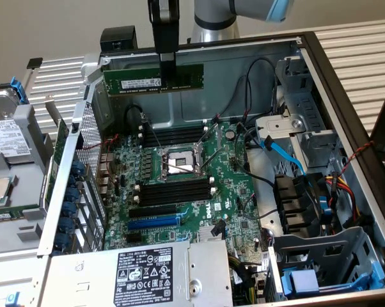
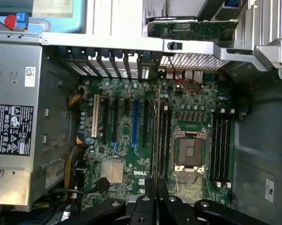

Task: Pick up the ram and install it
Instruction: 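Pick up the ram and move it above insertion slot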

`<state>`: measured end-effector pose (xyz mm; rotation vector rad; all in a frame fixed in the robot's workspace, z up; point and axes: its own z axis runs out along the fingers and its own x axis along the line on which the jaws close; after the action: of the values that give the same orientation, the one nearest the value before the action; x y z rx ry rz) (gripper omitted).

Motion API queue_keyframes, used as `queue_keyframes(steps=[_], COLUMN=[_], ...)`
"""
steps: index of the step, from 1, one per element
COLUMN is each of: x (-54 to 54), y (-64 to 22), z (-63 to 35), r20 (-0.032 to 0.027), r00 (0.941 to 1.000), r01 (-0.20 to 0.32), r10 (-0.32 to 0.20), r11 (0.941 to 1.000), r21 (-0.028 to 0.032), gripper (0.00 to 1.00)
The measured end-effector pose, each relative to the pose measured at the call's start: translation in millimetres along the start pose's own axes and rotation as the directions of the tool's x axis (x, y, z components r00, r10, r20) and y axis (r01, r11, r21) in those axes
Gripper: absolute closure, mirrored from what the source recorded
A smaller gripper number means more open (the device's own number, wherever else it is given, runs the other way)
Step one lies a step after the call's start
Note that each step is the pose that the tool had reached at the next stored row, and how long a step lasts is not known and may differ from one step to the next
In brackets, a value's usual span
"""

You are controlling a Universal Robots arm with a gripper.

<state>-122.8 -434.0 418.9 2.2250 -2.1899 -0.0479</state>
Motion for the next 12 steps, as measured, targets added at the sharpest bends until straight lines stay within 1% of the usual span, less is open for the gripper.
queue_keyframes(steps=[3, 7, 12], x=[0.0, 0.2, 0.2], y=[-0.9, -4.2, -7.8], z=[1.5, 3.4, 3.7], r20=[0.0007, 0.0016, 0.0018], r00=[1.0, 1.0, 0.9999], r01=[-0.001, -0.004, -0.015], r10=[0.001, 0.004, 0.015], r11=[1.0, 1.0, 0.9999], r21=[0.0002, 0.0003, 0.0002], gripper=[0.87, 0.87, 0.87])
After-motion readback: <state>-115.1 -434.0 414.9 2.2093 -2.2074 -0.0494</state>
